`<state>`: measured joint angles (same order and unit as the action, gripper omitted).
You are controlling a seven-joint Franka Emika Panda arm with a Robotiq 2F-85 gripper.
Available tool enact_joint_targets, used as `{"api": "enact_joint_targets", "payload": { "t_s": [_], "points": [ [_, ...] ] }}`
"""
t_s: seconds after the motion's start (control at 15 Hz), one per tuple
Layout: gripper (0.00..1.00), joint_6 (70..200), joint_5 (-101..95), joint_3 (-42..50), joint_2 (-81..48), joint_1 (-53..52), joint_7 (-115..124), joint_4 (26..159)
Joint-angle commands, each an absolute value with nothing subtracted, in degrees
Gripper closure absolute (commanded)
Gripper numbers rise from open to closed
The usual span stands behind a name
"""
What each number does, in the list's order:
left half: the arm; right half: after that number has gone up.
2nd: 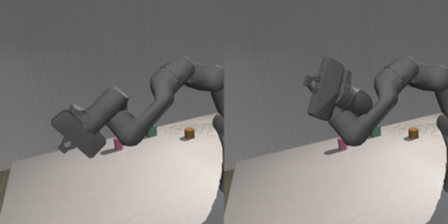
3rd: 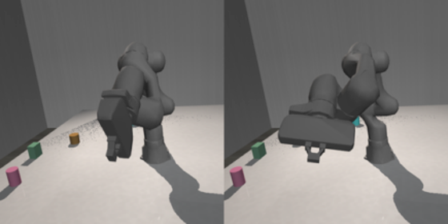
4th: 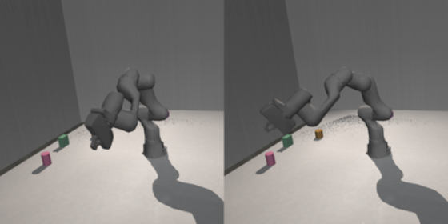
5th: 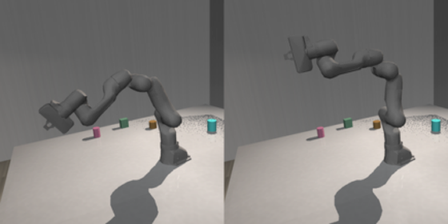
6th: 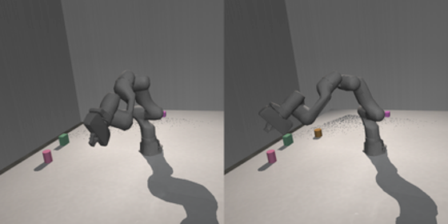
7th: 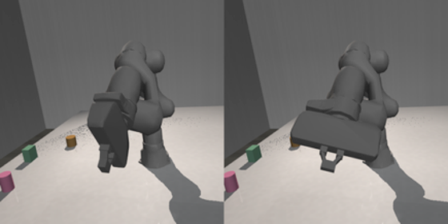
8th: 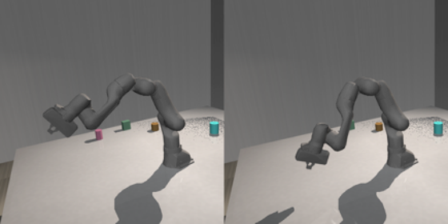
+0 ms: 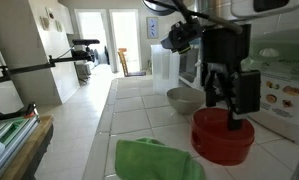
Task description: Put the red lid on the plastic jug
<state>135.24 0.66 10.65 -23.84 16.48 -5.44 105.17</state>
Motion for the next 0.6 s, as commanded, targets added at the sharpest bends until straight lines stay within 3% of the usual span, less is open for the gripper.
{"api": "enact_joint_targets", "payload": {
  "t_s": [0.0,0.53],
  "points": [
    [0.00,131.6,1.8,8.8,-26.7,18.3,-13.1,100.8],
    [0.00,127.9,1.5,8.2,-29.2,20.0,-17.9,97.8]
  ]
}}
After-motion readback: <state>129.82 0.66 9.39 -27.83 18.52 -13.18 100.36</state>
